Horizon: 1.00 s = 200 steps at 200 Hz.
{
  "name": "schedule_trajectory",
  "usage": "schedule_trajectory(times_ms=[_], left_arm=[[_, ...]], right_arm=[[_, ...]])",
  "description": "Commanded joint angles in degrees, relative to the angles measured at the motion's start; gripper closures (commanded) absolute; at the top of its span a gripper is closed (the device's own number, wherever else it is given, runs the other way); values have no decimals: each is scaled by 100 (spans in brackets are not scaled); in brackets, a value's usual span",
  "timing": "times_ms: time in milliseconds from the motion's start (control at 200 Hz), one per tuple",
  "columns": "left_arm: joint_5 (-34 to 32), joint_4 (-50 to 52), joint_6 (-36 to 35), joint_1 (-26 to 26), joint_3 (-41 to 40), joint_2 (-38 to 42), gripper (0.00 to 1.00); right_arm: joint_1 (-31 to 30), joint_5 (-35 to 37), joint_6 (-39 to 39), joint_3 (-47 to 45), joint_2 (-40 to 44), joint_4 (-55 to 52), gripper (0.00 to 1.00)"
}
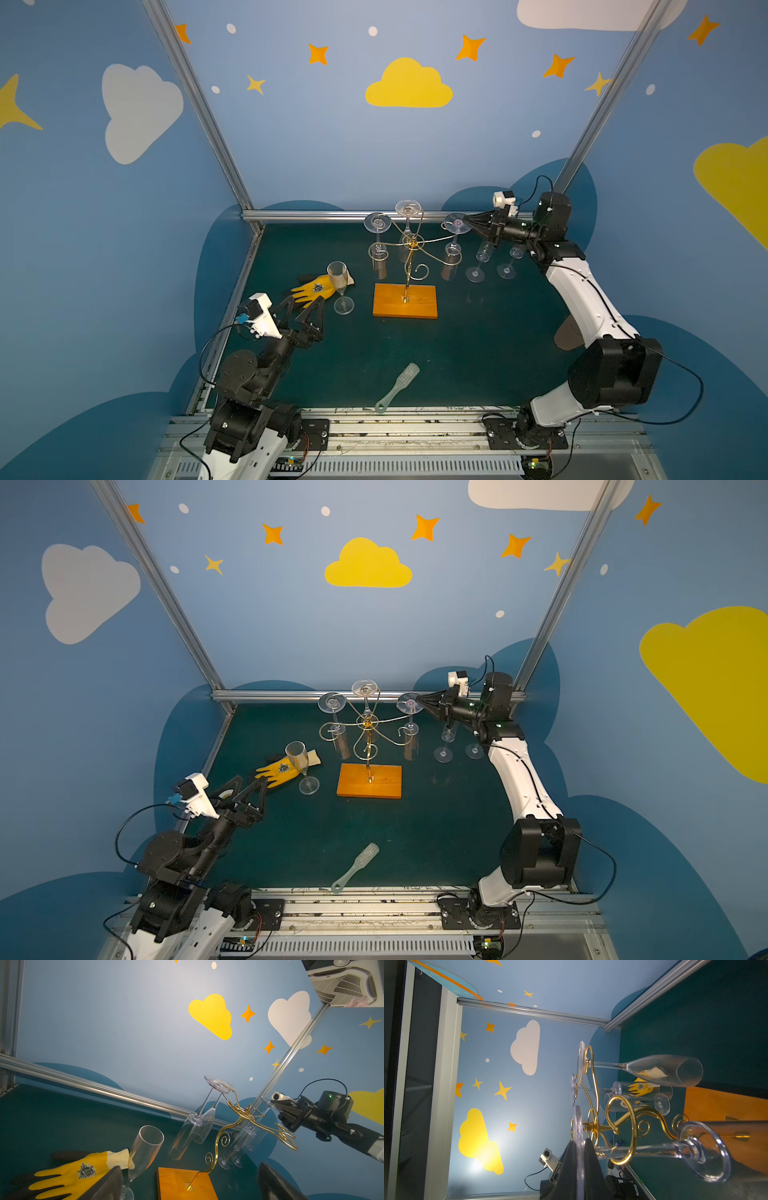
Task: Take the wine glass off the wine glass rack
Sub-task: Pick up the wine glass from the wine glass rack.
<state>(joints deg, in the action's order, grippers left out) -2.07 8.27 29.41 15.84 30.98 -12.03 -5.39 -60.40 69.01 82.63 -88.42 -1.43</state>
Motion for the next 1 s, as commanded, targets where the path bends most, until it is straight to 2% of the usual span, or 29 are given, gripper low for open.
schedule_trajectory(times_ms=[0, 230, 526, 886, 996], left_arm=[[31, 78, -31, -19, 123, 34, 1], [42, 108, -53, -19, 101, 68, 1], [-83, 185, -259, -19, 66, 123, 1], [-130, 277, -259, -25, 567, -244, 1], [334, 310, -464, -27, 923, -551, 1]], right_arm=[[-145, 26, 77, -5, 203, 212, 100], [-540, 210, 24, 374, -33, 100, 100], [-786, 387, -87, 1366, -777, -120, 100], [-526, 483, -1043, 2955, -1609, -656, 100], [-434, 610, -1334, 3179, -1639, -701, 100]])
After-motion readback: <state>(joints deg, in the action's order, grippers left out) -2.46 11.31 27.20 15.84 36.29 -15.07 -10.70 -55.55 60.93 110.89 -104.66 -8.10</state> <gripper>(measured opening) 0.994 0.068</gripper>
